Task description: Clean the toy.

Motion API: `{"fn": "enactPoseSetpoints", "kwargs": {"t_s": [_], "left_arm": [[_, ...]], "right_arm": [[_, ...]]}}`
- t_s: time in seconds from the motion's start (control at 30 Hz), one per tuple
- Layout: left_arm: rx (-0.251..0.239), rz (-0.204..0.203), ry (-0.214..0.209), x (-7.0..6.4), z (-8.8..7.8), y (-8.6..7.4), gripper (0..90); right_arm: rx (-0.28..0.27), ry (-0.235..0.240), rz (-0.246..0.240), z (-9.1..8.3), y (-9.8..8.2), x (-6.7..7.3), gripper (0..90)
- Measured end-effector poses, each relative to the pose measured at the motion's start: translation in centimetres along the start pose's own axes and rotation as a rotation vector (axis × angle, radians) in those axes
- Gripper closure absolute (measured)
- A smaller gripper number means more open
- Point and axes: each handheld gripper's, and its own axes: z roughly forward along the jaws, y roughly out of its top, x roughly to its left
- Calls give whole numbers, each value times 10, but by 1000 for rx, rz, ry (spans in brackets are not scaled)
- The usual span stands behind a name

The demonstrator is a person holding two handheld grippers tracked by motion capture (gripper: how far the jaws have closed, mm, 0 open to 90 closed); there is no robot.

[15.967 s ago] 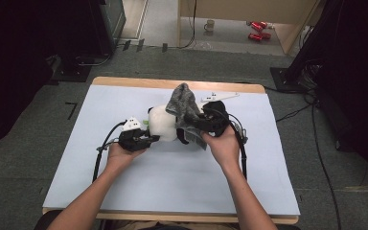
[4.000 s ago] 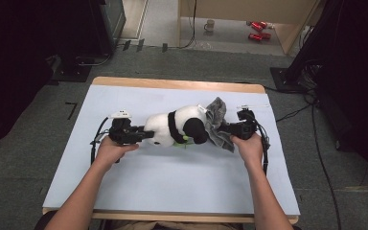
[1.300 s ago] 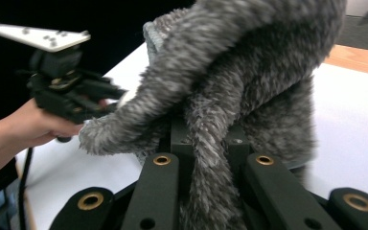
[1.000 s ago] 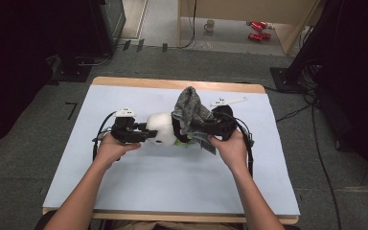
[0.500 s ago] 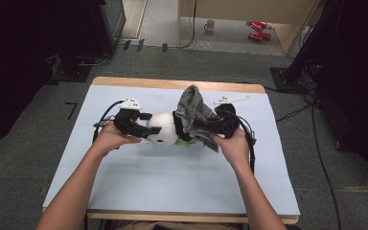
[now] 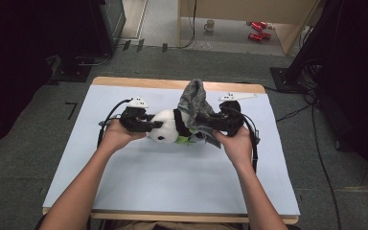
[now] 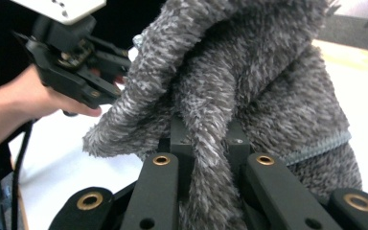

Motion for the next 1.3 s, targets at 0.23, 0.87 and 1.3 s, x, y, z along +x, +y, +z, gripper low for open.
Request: {"fn": "enactPoseSetpoints", "kwargs": {"t_s": [0.23, 0.87, 1.3], "left_arm": [[-40, -242, -112, 8, -11, -4, 759], [-69, -484, -106, -9, -18, -15, 734], [-58, -490, -82, -9, -19, -15, 733]], "right_arm": [[-23, 50, -33, -3, 8, 19, 806], [246, 93, -168, 74, -40, 72, 806], [163, 36, -223, 123, -52, 102, 806]]}}
